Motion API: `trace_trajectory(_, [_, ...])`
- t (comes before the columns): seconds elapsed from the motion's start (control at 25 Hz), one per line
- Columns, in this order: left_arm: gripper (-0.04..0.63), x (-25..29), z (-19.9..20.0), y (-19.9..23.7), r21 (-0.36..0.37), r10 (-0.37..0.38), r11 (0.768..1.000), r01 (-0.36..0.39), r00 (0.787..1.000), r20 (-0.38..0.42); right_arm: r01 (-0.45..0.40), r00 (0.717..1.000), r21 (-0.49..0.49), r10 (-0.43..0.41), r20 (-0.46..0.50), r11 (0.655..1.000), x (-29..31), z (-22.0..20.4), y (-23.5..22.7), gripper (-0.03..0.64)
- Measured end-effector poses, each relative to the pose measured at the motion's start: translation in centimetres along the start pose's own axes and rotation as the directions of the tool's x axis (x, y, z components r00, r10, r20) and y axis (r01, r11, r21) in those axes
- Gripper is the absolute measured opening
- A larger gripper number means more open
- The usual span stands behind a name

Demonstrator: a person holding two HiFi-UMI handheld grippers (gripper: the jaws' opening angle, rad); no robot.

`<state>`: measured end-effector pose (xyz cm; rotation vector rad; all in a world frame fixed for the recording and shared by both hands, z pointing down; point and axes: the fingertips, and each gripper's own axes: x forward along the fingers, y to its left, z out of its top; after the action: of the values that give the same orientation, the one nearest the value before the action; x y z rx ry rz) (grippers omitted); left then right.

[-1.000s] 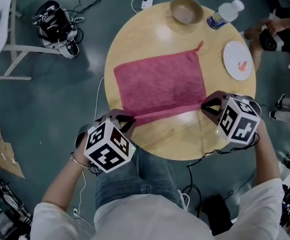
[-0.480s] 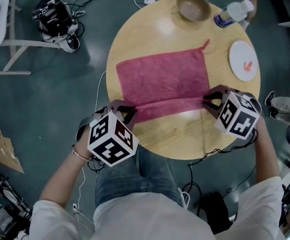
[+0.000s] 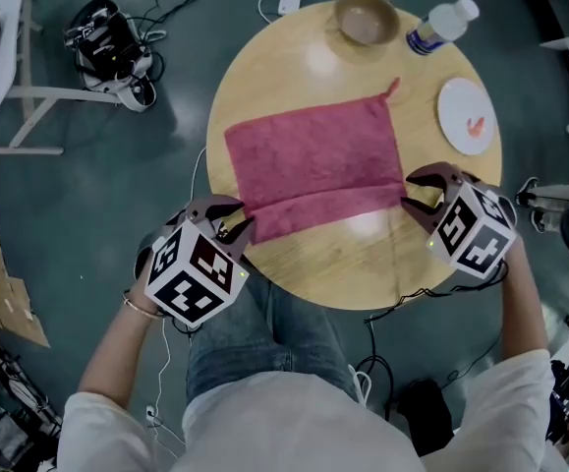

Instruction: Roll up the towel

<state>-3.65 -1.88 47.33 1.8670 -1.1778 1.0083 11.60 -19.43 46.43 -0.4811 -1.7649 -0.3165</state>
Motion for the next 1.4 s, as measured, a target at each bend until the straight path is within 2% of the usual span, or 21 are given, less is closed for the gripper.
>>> trace_trajectory(0.12, [0.091,-1.2,0.3,-1.6,0.020,0.005,1.000,-0.006,1.000,0.022,0.000,0.999,-0.014,0.000,0.037,1.000,-0.9,0.3,1.2,0.118])
trace_trajectory(0.24, [0.083,-0.9,0.6,-3.8,0.102,0.023,0.994,-0.026,0.999,0.030,-0.001,0.999,-0.056,0.004,0.052,0.998,-1.0,0.6,2.4,0.117])
trace_trajectory(0.36, [0.081,0.3,0.4,-5.0,0.175,0.038,0.984,-0.040,0.999,0.015,-0.001,1.000,-0.112,0.004,0.029,0.994,0.1,0.4,3.1,0.113])
trace_trajectory(0.52, [0.081,1.9,0.0,-4.9,0.219,0.061,0.974,-0.059,0.998,-0.004,0.014,1.000,-0.156,-0.012,0.011,0.988,1.7,-0.4,3.1,0.092])
trace_trajectory(0.84, [0.081,3.6,-1.1,-4.7,0.252,0.064,0.966,-0.052,0.997,-0.038,0.035,0.999,-0.198,-0.034,0.008,0.980,3.4,-1.0,3.0,0.087])
trace_trajectory(1.08, [0.054,3.8,-1.2,-5.2,0.240,0.037,0.970,-0.024,0.998,-0.051,0.039,0.999,-0.190,-0.037,0.013,0.981,3.4,-1.0,3.1,0.073])
trace_trajectory(1.16, [0.039,3.8,-1.3,-5.3,0.232,0.034,0.972,-0.020,0.998,-0.055,0.064,0.998,-0.199,-0.061,0.017,0.978,3.5,-0.9,2.8,0.020])
trace_trajectory(1.28, [0.026,3.8,-1.3,-5.3,0.199,0.025,0.980,-0.015,0.998,-0.051,0.077,0.997,-0.204,-0.076,0.012,0.976,3.4,-0.9,2.8,0.018])
trace_trajectory(1.4, [0.023,3.6,-1.6,-5.5,0.185,0.007,0.983,0.005,0.998,-0.063,0.050,0.999,-0.189,-0.049,0.008,0.981,3.3,-1.1,3.4,0.017])
